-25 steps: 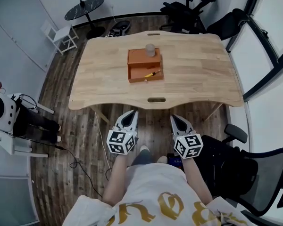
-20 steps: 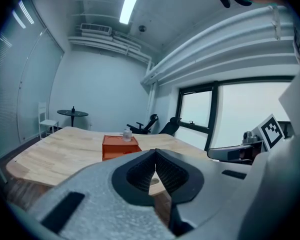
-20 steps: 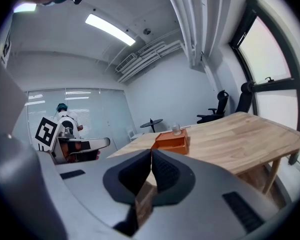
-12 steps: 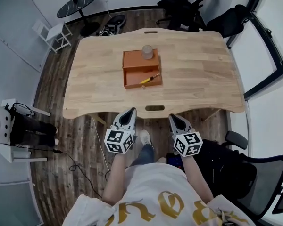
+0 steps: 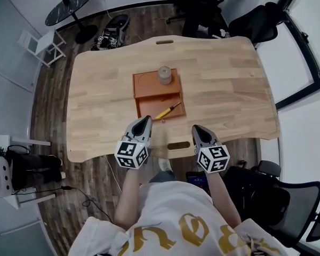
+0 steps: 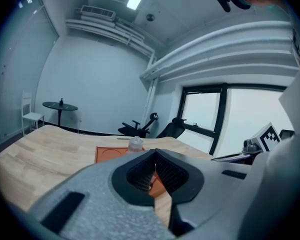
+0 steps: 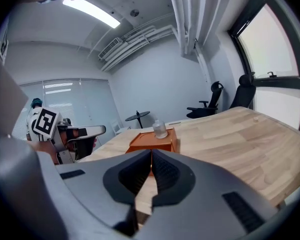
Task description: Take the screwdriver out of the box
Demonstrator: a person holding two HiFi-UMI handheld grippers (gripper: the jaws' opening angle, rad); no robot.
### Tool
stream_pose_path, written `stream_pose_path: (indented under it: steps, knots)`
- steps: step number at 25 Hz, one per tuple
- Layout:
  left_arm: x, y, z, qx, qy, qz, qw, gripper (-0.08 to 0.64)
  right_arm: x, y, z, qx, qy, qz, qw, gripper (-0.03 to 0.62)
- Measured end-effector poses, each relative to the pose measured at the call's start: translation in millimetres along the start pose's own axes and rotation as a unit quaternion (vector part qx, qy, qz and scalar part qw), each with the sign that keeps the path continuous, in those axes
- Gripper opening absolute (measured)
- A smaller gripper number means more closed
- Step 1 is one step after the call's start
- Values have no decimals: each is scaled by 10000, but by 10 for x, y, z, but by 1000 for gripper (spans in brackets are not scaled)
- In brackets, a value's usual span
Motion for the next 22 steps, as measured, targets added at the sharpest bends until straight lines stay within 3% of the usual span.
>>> stream_pose_path:
  steps: [10, 22]
  knots:
    - [520, 357, 45, -43, 109, -424, 9990, 11, 360, -140, 25, 101, 7, -589, 9982, 12]
    - [715, 507, 146, -31, 64, -350, 9994, 11, 632, -221, 203, 56, -88, -451, 9989, 12]
Point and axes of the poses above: the fingertips, and each gripper's own axes: x forward along the fingers, y to its left, z out of its top, the point moved 4 cm from there along -x, backward along the fingers, and after that the axes turned 3 degrees about -y, right-handed, at the moved point
